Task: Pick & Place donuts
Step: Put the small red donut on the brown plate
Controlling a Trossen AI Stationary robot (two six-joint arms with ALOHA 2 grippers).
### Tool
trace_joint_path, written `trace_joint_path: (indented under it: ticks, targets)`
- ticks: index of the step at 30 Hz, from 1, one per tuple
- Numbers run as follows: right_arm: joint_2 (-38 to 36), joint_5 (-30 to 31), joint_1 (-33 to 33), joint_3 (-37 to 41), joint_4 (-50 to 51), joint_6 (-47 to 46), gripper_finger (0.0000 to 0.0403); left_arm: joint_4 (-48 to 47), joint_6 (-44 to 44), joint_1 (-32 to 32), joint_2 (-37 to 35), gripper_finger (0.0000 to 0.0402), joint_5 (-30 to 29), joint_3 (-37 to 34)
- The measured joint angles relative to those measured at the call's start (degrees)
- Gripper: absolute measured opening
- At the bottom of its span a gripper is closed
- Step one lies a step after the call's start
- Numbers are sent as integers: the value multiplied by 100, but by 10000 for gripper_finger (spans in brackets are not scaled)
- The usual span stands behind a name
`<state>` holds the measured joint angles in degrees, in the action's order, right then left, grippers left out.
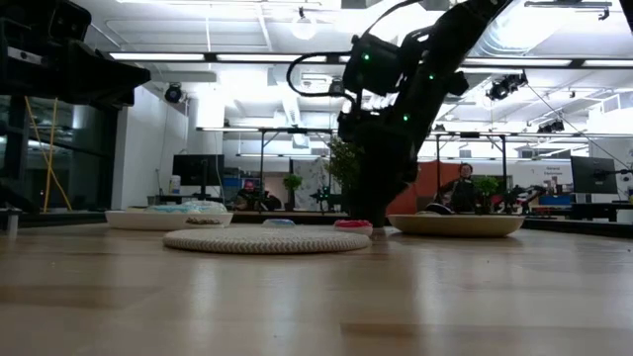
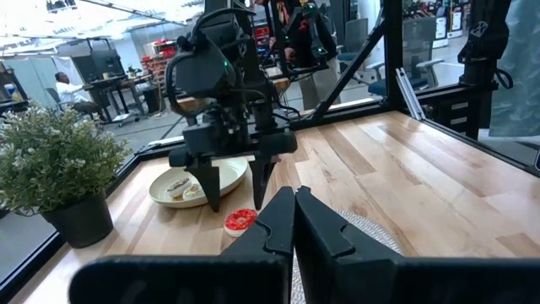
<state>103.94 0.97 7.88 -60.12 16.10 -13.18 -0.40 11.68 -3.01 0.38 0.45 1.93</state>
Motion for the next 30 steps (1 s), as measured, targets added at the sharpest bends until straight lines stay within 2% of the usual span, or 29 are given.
trace_joint_path:
  ticks: [11, 16, 30]
  targets:
    - [98, -421, 0, 0, -129, 172, 324, 2, 0, 0, 1, 0, 0, 0]
    - [285, -584, 0, 0, -277, 592, 324, 0, 0, -1, 2, 0, 0, 0]
    - [328, -547, 0, 0, -374, 1825, 324, 1, -1, -1, 2, 0, 0, 0]
